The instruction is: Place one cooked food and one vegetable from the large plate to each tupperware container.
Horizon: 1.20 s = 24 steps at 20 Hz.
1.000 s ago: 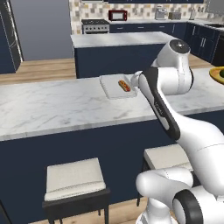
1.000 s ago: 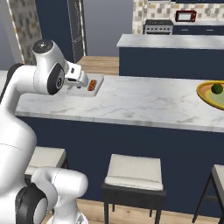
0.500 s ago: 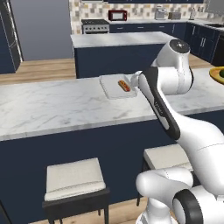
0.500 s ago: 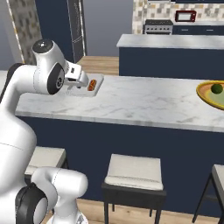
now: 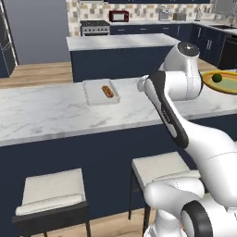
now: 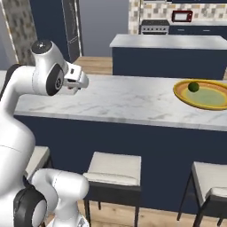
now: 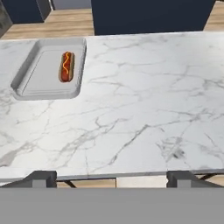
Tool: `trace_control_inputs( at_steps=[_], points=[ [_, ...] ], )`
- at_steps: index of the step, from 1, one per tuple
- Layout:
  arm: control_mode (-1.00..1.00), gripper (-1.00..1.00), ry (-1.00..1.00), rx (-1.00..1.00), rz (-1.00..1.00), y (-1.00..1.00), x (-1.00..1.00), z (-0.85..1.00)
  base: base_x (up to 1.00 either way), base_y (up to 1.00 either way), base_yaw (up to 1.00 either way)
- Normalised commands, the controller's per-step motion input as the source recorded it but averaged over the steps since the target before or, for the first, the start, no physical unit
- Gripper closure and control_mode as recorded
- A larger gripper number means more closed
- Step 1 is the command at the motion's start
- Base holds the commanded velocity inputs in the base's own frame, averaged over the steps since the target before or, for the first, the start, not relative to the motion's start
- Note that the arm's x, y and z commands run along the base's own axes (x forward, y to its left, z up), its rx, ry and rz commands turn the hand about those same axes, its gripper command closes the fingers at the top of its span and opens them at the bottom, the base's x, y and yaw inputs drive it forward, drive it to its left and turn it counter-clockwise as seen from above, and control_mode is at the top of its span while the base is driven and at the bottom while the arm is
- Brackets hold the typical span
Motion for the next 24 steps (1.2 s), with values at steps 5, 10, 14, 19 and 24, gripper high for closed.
trace_control_inputs(
  at_steps=[5, 10, 14, 19, 24],
  points=[
    [1.00, -1.00, 0.00, 0.00, 0.00, 0.00, 0.00, 0.00, -0.01, -1.00, 0.00],
    [1.00, -1.00, 0.00, 0.00, 0.00, 0.00, 0.00, 0.00, 0.00, -1.00, 0.00],
    [1.00, -1.00, 0.00, 0.00, 0.00, 0.00, 0.00, 0.00, 0.01, -0.91, 0.01],
    [1.00, -1.00, 0.00, 0.00, 0.00, 0.00, 0.00, 0.00, 0.08, -0.65, 0.03],
    [1.00, -1.00, 0.00, 0.00, 0.00, 0.00, 0.00, 0.00, 0.12, -0.35, 0.08]
  ],
)
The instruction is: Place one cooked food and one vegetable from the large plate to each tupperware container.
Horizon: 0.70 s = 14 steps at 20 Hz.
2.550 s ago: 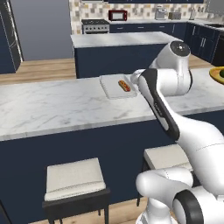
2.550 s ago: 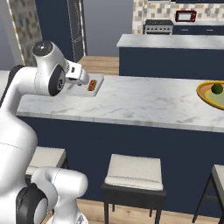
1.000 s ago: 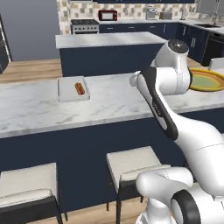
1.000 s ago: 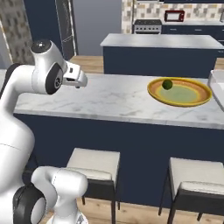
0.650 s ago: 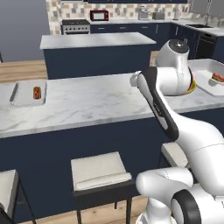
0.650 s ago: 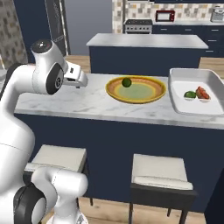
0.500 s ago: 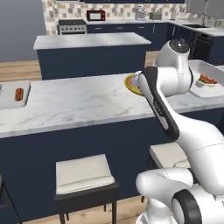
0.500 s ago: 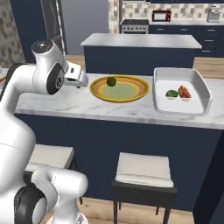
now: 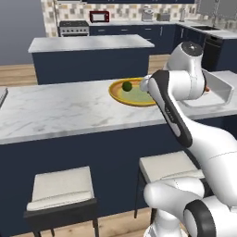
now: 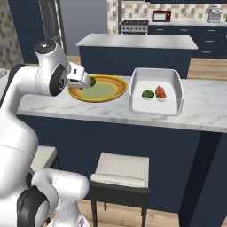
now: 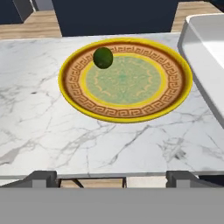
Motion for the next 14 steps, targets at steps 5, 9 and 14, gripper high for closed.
trace_control_inputs(
  at_steps=[5, 9, 14],
  points=[
    [1.00, -1.00, 0.00, 0.00, 0.00, 0.00, 0.00, 0.00, 0.24, 0.06, 0.11],
    [1.00, -1.00, 0.00, 0.00, 0.00, 0.00, 0.00, 0.00, 0.00, 0.19, 0.02],
    [1.00, -1.00, 0.00, 0.00, 0.00, 0.00, 0.00, 0.00, 0.18, 0.39, -0.09]
  ],
)
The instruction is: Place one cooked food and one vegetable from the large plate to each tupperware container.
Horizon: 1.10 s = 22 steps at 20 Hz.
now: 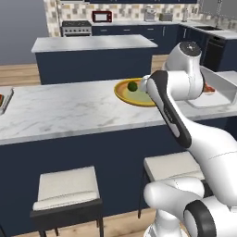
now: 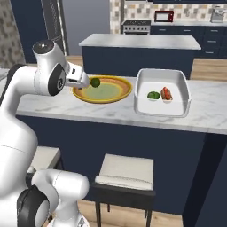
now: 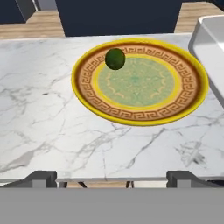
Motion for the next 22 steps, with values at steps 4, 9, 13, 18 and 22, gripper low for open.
trace_control_inputs(
  at_steps=[4, 9, 13, 18, 22],
  points=[
    [1.00, -1.00, 0.00, 0.00, 0.00, 0.00, 0.00, 0.00, 0.03, 0.52, -0.07],
    [1.00, -1.00, 0.00, 0.00, 0.00, 0.00, 0.00, 0.00, 0.27, 0.13, -0.01],
    [1.00, -1.00, 0.00, 0.00, 0.00, 0.00, 0.00, 0.00, 0.67, -0.03, -0.04],
    [1.00, -1.00, 0.00, 0.00, 0.00, 0.00, 0.00, 0.00, 0.52, 0.00, -0.02],
    [1.00, -1.00, 0.00, 0.00, 0.00, 0.00, 0.00, 0.00, 0.12, 0.00, 0.00]
  ],
)
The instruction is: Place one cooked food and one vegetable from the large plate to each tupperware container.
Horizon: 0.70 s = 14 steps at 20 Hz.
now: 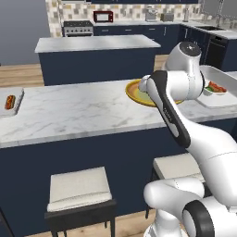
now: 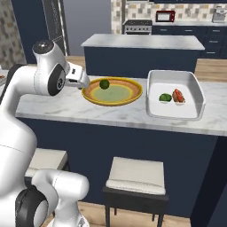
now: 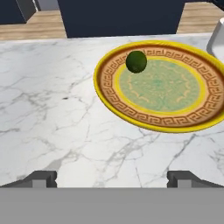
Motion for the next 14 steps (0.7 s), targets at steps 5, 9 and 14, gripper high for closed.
trace_control_inputs(
  at_steps=[5, 9, 14],
  points=[
    [1.00, -1.00, 0.00, 0.00, 0.00, 0.00, 0.00, 0.00, 0.17, 0.00, 0.00],
    [-1.00, -1.00, 0.00, 0.00, 0.00, -0.02, 0.48, 0.00, 0.00, 0.00, 0.00],
    [-1.00, -1.00, 0.07, 0.01, 0.00, -0.23, 0.97, 0.00, 0.00, 0.00, 0.00]
  ],
)
